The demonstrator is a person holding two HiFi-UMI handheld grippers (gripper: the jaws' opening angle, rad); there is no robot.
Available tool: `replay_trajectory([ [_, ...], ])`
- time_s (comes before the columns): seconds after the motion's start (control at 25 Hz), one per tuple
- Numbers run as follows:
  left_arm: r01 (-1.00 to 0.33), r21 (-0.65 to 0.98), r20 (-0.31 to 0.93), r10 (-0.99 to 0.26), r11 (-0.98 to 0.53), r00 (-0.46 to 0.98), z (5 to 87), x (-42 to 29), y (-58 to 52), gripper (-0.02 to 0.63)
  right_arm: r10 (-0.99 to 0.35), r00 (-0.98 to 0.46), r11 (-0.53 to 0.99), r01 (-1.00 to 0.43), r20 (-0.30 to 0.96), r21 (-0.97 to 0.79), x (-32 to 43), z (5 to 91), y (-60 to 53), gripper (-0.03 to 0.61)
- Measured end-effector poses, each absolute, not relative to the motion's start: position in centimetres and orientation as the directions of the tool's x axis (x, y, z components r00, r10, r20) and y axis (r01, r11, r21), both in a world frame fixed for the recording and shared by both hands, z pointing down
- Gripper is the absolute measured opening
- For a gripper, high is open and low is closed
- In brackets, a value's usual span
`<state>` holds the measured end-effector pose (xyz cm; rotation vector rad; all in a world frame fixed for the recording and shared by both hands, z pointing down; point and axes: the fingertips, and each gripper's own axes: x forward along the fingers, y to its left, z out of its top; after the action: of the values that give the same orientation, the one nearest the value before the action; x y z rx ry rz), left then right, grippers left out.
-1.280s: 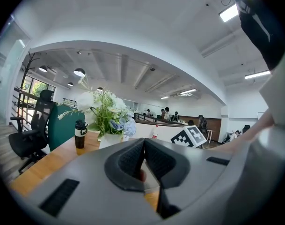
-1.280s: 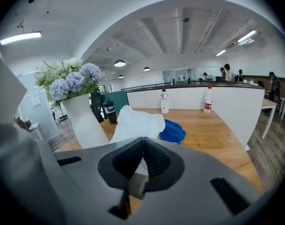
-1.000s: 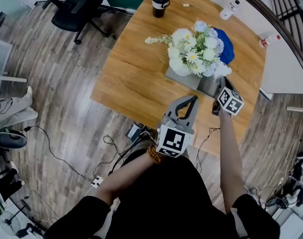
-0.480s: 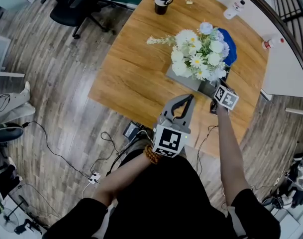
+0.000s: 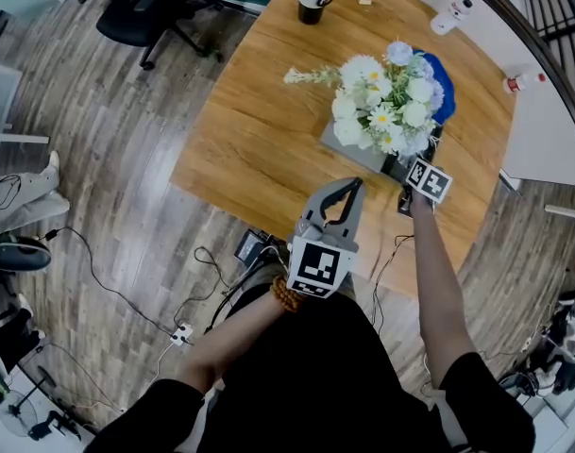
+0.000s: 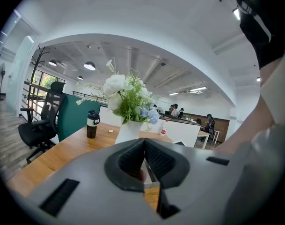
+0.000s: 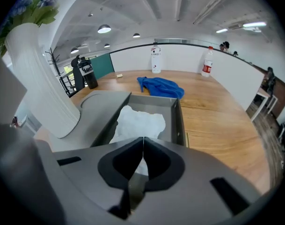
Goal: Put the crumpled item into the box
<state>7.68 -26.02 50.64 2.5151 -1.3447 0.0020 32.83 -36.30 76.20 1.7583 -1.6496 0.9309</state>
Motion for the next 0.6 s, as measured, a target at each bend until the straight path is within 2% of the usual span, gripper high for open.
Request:
replay_trajectory([
  [0.6,-0.81,0.233,0.128,-0.809,-0.538,0.574,50.2,7.6,-25.7,0.023,-0.63,0.015,-0.121,-0.989,0.776,-0.08,33.0,75.3,-35.4,0.032],
])
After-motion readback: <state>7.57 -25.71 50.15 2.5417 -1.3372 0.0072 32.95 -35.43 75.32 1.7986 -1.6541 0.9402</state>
